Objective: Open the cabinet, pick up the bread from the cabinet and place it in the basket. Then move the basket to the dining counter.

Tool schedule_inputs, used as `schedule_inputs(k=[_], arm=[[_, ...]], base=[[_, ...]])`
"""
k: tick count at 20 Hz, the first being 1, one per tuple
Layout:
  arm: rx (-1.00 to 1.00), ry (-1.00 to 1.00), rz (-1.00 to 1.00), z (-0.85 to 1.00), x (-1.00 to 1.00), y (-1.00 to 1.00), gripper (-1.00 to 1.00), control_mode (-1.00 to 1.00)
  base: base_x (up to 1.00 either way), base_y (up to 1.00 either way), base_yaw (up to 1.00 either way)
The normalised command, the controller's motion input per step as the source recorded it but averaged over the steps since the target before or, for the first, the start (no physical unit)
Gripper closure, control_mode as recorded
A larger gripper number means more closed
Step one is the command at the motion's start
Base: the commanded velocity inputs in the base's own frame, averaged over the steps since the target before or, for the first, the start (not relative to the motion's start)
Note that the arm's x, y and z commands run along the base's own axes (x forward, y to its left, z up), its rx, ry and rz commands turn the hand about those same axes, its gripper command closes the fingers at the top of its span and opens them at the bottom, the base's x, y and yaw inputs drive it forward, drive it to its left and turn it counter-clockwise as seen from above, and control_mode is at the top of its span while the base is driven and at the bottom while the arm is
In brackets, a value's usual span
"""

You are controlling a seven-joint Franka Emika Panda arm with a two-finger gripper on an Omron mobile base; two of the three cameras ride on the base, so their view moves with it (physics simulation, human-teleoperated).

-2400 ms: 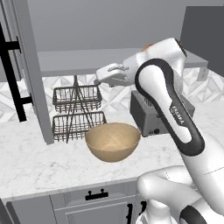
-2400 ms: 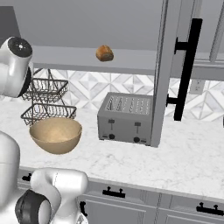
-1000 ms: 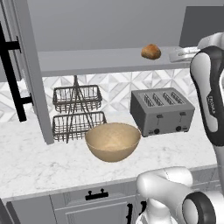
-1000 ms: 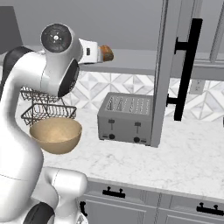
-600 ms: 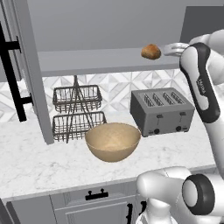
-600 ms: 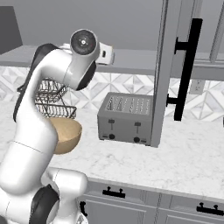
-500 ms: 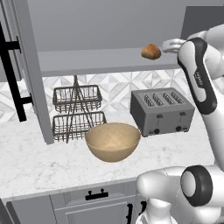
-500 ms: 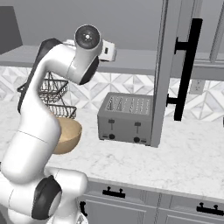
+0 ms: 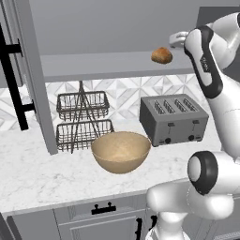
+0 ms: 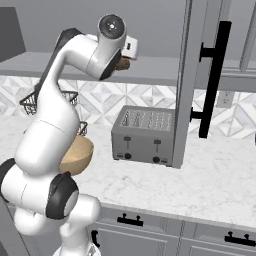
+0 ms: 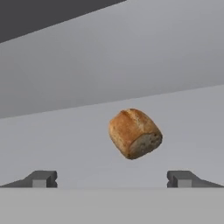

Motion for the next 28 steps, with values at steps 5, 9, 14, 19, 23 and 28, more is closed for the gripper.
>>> schedule_inputs(k=[5,9,14,19,23,28], arm=[[0.00,-0.03,0.00,-0.09,0.41,0.03,-1.00,-1.00],[0.00,-0.03,0.00,-0.38,0.18,0.04,-1.00,-1.00],[0.00,0.00,0.00,-0.33,0.35,0.13,-1.00,-1.00],[0.00,0.01,0.00,-0.03,0.59,0.02,-1.00,-1.00],[0.00,0.00,0.00,0.02,0.39,0.00,-1.00,-1.00],[-0.02,0.00,0.00,0.00,0.02,-0.01,-1.00,-1.00]], base=[[0.00,0.00,0.00],[0.00,0.00,0.00],[0.00,0.00,0.00],[0.00,0.00,0.00],[0.00,0.00,0.00],[0.00,0.00,0.00]])
